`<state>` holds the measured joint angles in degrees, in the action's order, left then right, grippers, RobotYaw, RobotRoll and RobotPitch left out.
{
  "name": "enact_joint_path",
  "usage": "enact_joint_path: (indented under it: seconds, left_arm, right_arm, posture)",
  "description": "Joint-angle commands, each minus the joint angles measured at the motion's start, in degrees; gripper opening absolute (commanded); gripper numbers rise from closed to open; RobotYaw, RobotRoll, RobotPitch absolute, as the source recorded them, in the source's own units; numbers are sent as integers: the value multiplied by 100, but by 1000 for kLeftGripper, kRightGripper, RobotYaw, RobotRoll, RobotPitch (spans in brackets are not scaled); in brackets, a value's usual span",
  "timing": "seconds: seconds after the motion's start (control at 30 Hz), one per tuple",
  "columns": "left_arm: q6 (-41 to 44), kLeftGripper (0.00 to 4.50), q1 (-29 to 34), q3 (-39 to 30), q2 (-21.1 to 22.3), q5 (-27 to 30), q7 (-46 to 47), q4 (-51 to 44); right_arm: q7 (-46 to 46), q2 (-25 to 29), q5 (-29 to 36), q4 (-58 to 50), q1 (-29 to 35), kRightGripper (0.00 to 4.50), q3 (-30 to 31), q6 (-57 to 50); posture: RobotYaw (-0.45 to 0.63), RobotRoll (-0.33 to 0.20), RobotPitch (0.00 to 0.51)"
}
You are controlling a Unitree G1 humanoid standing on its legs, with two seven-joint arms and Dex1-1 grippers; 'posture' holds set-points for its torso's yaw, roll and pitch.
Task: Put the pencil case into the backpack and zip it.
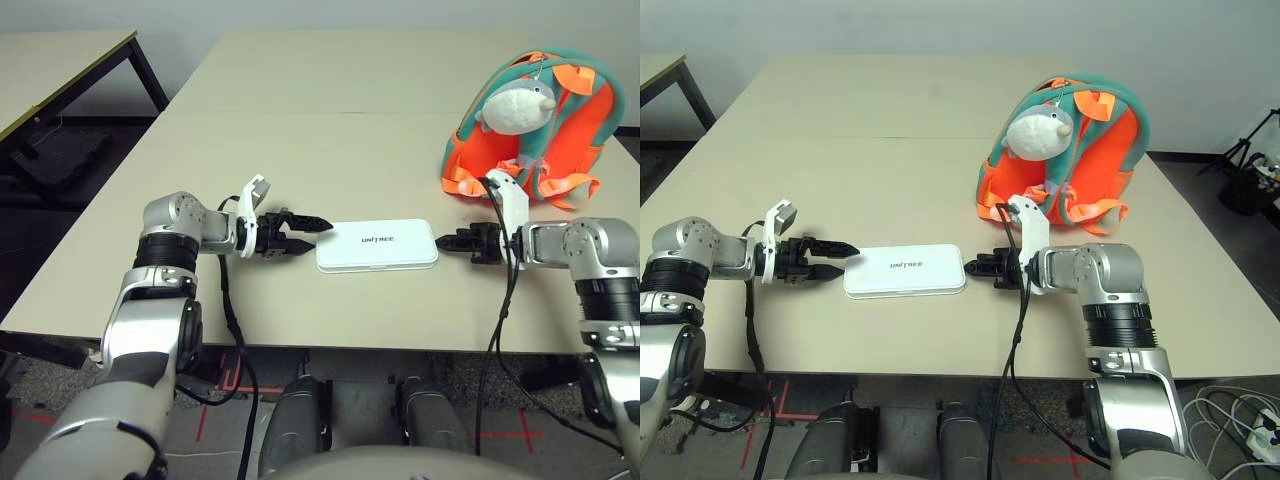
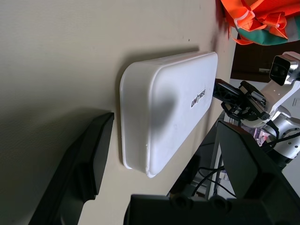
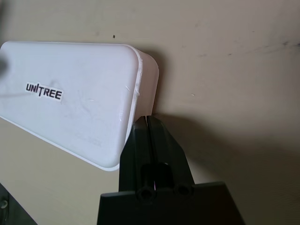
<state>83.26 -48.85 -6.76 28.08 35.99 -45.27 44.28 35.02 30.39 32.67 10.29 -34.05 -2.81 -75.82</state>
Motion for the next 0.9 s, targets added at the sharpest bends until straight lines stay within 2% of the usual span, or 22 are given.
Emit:
enact_joint_path:
  seconds: [0.03,0.6,0.63,0.7,0.8,0.9]
  left_arm:
    - [39,4500,20,73,-45,-115,-27,85]
    - [278,4500,166,28,-18,-65,-74,-147]
    - [331,4072,185,57,0,-37,-118,-198]
    - [474,3604,242,132,48,44,-232,-341]
    - [637,2591,363,304,141,176,-467,-647]
    - [555,1792,458,397,200,250,-682,-891]
  right_arm:
    - [-11,-186,-19,-99,11,11,208,-39]
    - [-82,-650,-124,-16,-206,11,337,49]
    - [-77,-652,-134,13,-228,0,336,71]
    - [-67,-648,-151,63,-271,0,327,109]
    - [-62,-646,-164,120,-320,0,313,141]
    - [-48,-649,-177,146,-343,0,301,170]
  posture:
    - [-53,0,61]
    - [-42,0,69]
    - [-41,0,69]
    - [-41,0,69]
    - [-42,0,68]
    - [-41,0,68]
